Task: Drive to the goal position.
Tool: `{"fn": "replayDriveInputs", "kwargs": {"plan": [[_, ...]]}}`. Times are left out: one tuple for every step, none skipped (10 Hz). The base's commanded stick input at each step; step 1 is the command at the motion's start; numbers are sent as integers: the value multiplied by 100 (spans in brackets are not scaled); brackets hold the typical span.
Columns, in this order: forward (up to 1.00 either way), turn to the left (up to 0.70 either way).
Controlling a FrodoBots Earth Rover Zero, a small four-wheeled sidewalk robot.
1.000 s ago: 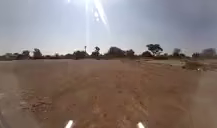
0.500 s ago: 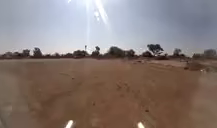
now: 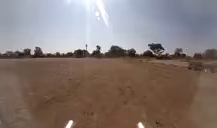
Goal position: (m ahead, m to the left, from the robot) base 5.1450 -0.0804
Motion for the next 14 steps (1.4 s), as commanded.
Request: {"fn": "replayDriveInputs", "kwargs": {"plan": [[50, 0], [50, 0], [50, 0], [50, 0], [50, -2], [50, -41], [50, -49], [50, -35], [50, -21], [50, -7], [50, 0], [50, 0], [50, 0], [50, 0]]}}
